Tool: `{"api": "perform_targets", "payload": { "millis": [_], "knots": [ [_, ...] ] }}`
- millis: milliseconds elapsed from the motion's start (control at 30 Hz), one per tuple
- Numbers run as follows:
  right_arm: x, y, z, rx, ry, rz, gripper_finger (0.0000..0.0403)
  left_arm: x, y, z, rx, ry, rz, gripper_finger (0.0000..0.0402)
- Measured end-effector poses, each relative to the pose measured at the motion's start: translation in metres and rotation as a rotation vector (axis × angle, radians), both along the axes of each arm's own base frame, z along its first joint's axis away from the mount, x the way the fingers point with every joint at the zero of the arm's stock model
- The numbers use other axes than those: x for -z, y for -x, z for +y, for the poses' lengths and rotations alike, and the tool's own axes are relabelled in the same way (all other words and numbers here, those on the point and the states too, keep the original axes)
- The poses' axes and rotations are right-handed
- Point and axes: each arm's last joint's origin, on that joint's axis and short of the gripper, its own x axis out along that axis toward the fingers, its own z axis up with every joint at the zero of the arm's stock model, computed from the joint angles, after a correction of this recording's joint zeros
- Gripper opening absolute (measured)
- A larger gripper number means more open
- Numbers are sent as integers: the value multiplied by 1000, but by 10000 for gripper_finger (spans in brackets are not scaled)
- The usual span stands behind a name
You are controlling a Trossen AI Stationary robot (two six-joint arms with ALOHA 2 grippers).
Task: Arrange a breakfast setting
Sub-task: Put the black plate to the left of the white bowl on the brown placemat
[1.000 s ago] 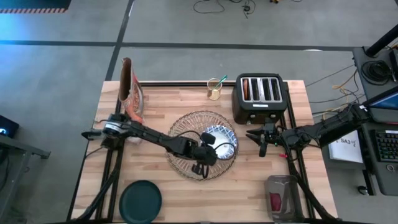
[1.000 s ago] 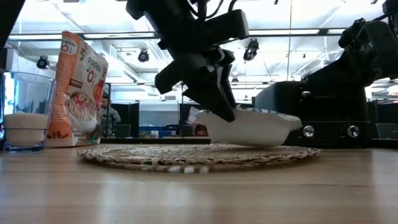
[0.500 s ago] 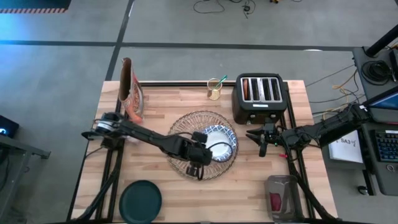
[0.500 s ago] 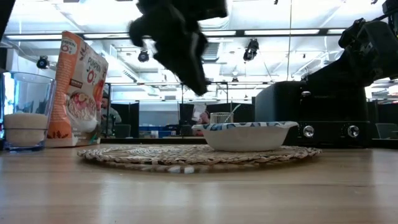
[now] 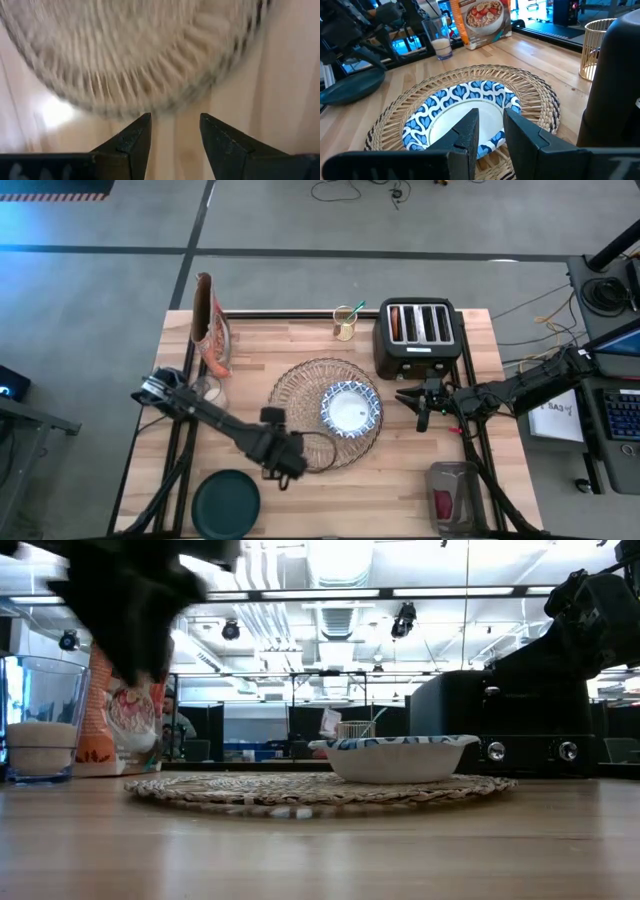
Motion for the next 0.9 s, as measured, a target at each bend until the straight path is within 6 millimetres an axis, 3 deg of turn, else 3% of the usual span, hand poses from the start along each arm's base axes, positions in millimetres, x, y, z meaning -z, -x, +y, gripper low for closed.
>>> {"api": "perform_targets", "payload": {
  "millis": [200, 467, 900],
  "knots": [
    [0, 0, 0, 0, 0, 0, 79, 6, 32, -29, -111, 46, 108, 153],
    [0, 0, 0, 1, 0, 0, 79, 39, 65, -55, -134, 100, 165, 152],
    [0, 0, 0, 0, 0, 0, 79, 81, 89, -33, -16, 148, 164, 147]
  ]
}}
